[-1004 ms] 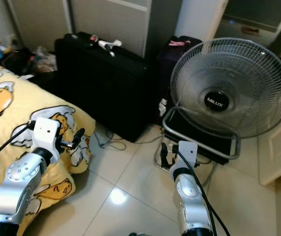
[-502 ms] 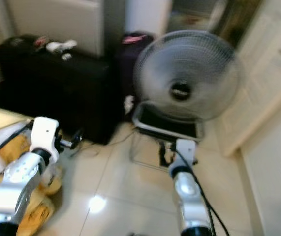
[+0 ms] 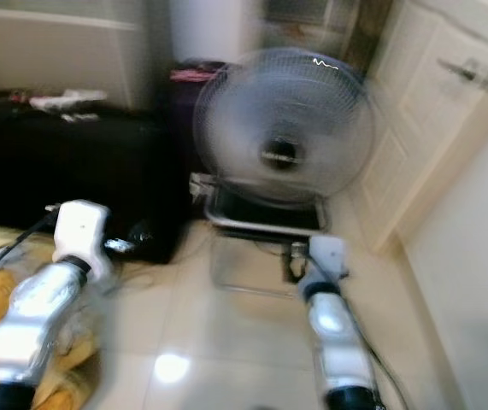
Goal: Clean up the room
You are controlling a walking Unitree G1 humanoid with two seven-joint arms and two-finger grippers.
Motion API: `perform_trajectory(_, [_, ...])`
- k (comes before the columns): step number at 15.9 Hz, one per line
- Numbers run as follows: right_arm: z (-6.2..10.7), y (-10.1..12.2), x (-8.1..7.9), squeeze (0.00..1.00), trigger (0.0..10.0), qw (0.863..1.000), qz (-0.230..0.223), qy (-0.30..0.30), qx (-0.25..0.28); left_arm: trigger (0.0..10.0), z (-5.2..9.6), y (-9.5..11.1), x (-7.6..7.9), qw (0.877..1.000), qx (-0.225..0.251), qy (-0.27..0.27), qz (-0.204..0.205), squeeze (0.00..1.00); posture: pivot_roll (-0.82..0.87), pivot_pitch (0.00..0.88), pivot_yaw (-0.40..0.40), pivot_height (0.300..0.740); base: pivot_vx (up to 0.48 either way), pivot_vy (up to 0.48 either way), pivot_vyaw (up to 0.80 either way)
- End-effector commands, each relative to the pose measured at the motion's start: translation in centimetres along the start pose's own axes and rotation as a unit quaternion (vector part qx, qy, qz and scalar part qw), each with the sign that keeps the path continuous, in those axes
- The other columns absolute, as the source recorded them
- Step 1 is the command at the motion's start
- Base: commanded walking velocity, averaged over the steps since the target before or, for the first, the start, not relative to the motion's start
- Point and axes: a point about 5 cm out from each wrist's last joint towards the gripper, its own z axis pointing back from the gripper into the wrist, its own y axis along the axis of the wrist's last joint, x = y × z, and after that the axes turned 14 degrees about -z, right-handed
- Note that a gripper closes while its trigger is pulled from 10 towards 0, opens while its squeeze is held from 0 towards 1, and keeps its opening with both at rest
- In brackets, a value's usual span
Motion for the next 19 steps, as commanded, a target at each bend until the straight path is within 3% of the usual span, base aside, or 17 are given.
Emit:
perform_trajectory(1, [-0.3, 0.6, -1.4, 0.00, 10.0, 1.000, -0.006, 0.019, 0.016, 10.0, 0.5, -0.5, -1.0, 1.000, -0.008, 0.014, -0.009, 0.02, 0.02, 0.000, -0.045, 0.740, 0.274, 0.000, -0.52])
perform_trajectory(16, [-0.2, 0.5, -2.0, 0.00, 10.0, 0.999, 0.008, 0.037, 0.021, 10.0, 0.2, -0.6, -0.4, 1.000, -0.002, 0.005, -0.012, 0.01, 0.01, 0.000, -0.043, 0.740, 0.273, 0.000, 0.00])
perform_trajectory(19, [-0.2, 0.5, -2.2, 0.00, 10.0, 0.999, -0.003, 0.047, 0.009, 10.0, 0.4, -0.5, -0.4, 1.000, 0.006, 0.000, -0.016, 0.00, 0.02, 0.000, -0.048, 0.740, 0.000, 0.000, 0.00])
